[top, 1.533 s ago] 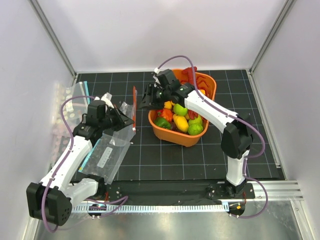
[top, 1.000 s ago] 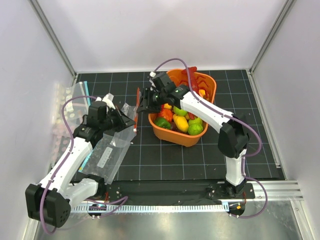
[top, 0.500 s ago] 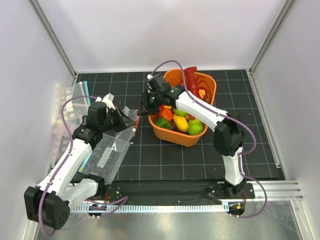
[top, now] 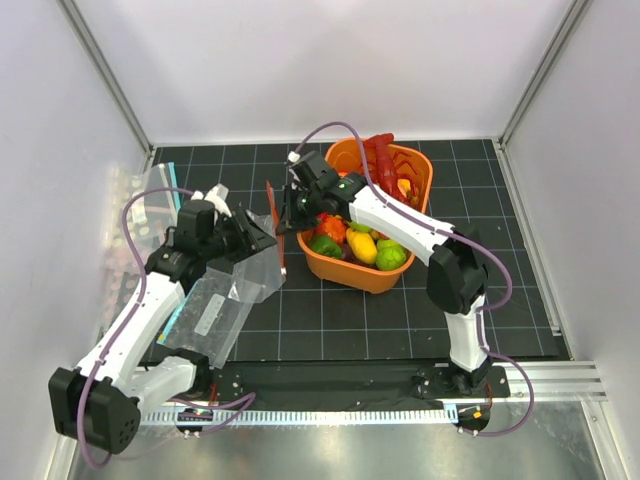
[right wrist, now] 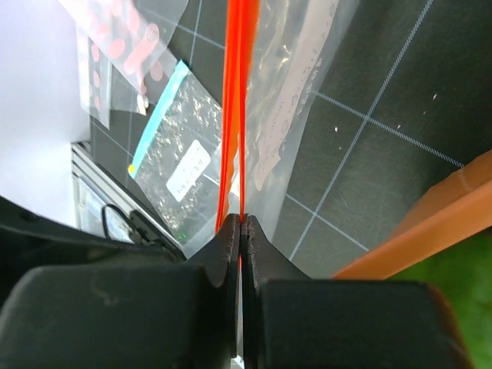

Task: Place the food in the zip-top bag and seal the zipper
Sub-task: Open the zipper of the food storage bag.

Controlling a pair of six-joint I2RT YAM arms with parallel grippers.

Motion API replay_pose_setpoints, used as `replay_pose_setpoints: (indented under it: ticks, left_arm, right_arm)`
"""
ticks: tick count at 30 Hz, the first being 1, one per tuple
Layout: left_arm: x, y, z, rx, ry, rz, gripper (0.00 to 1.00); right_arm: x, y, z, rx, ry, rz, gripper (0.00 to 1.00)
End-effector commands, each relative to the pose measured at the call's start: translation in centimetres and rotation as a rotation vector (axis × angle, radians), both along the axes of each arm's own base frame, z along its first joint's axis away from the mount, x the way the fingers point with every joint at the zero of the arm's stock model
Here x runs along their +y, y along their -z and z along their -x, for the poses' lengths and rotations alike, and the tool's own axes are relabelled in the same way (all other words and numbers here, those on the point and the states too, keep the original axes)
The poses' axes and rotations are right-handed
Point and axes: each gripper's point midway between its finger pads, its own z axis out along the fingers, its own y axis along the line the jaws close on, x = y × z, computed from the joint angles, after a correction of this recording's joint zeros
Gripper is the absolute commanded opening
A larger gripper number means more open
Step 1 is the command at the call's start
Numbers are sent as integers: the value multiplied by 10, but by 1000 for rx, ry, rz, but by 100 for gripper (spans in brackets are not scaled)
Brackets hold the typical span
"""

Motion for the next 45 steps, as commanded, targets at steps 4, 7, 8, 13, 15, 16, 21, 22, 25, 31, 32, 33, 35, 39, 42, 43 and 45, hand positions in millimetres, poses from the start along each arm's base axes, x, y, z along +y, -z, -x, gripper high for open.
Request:
replay_pose_setpoints:
  ticks: [4,7,8,13,15,16,21,22,25,31,32,33,35,39,42,43,45]
  left_arm:
    - [0,-11,-20,24,-15,-47,49]
    - [-2,-7,-25,47,-21,-48,47]
    - [-3,-7,-27,45,-19,-46,46]
    - [-4,-1,-34,72,-16,-59,40]
    - [-3,5,-37,90,-26,-75,40]
    - [-3,4,-39,89,-28,-77,40]
    - [-8,6,-47,108,-26,-68,38]
    - [-8,7,-48,111,-27,-70,36]
    - [-9,12,-51,119,-19,-80,16]
    - [-7,10,-61,119,-8,-126,0]
    - [-1,13,-55,154,-8,-166,0]
    - [3,14,-53,171,-8,-200,0]
    - [18,7,-50,198,-13,-304,0]
    - [41,-8,-39,230,-33,-430,0]
    - [54,-18,-29,241,-47,-486,0]
    - [60,-19,-29,243,-62,-516,0]
    - [73,-27,-27,241,-78,-584,0]
  right_arm:
    - [2,-45,12,-161,-77,-67,1]
    - [2,-52,15,-186,-89,-75,1]
    - [1,-54,14,-196,-86,-76,1]
    - [0,-59,15,-217,-96,-78,1]
    - [0,-59,17,-223,-105,-72,1]
    - [0,-59,17,-228,-109,-67,1]
    - [-2,-57,19,-234,-123,-61,1]
    - [-2,-56,20,-236,-126,-59,1]
    - [-3,-58,18,-255,-128,-47,1]
    - [-9,-59,12,-279,-108,-2,1]
    - [-14,-56,5,-290,-77,28,1]
    - [-18,-53,4,-285,-65,53,1]
    - [-29,-51,-7,-304,-9,104,1]
    - [-48,-50,-19,-317,55,159,1]
    - [-64,-51,-32,-333,126,193,1]
    - [-69,-51,-36,-333,143,199,1]
    - [-77,-50,-41,-327,175,220,1]
